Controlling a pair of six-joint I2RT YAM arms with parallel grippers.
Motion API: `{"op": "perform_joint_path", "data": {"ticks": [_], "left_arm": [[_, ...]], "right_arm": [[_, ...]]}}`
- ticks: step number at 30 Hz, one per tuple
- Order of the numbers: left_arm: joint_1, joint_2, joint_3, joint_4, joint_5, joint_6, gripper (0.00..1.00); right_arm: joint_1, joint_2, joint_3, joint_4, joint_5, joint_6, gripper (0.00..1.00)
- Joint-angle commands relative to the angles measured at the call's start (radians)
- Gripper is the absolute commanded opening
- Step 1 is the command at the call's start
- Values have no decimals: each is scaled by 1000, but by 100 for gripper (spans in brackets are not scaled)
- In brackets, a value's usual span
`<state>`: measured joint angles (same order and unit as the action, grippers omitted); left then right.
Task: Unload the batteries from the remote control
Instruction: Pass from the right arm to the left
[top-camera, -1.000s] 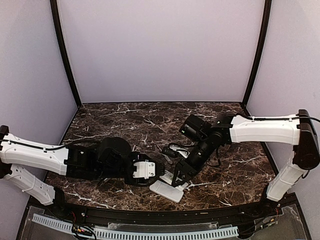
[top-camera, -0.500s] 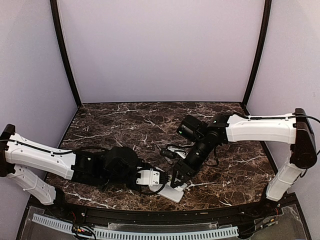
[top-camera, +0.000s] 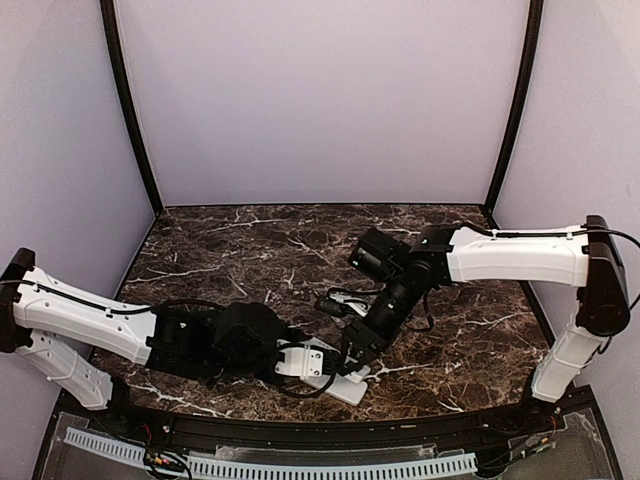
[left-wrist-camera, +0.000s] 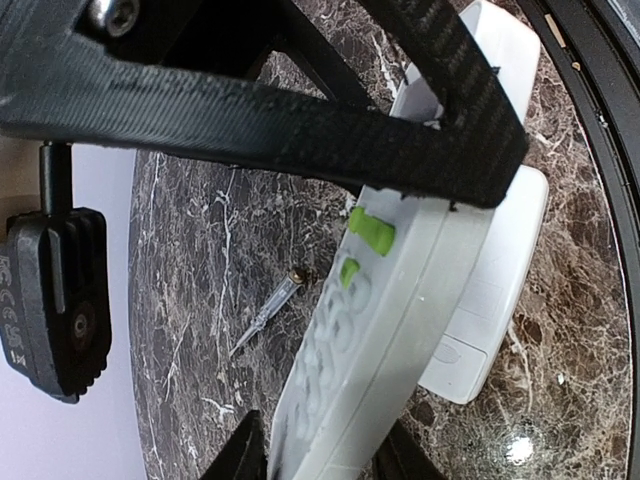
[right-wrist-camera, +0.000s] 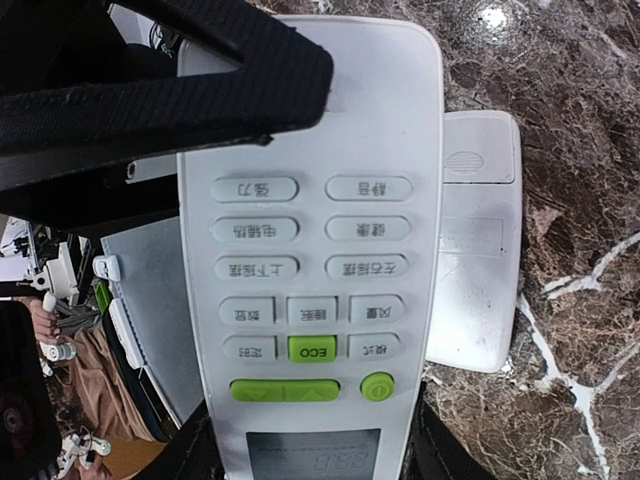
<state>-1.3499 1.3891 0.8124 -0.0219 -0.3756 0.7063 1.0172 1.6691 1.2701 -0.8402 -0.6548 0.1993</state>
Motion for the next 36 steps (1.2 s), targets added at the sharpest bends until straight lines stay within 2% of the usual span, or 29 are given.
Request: {"op": "perform_joint_path", "data": {"ticks": [1, 11, 14, 16, 21, 25, 28, 32, 36], "left_arm": [[-18, 25, -16, 7, -45, 15, 35], [-48, 52, -23, 19, -98, 18, 6], [-48, 42, -22, 19, -97, -2, 2], [-48, 32, -22, 19, -90, -15, 0], [-36, -1, -12, -11, -34, -71, 0], [5, -15, 39, -102, 48, -127, 0], [38, -28, 64, -155, 107, -152, 0], [106, -50, 103, -217, 221, -204, 0], [220, -52, 168, -296, 412, -269, 0]], "right_arm": [[18, 6, 38, 1, -17, -23, 20], [19, 1, 40, 4, -7, -29, 21], [19, -3, 39, 4, 7, -31, 23], [20, -9, 38, 8, 24, -28, 29], [1, -58, 28, 40, 98, 0, 61], [-54, -147, -7, 120, 114, 51, 77], [-94, -214, -39, 188, 142, 89, 84], [-118, -301, -77, 281, 178, 96, 86], [-118, -395, -129, 407, 201, 70, 87]]}}
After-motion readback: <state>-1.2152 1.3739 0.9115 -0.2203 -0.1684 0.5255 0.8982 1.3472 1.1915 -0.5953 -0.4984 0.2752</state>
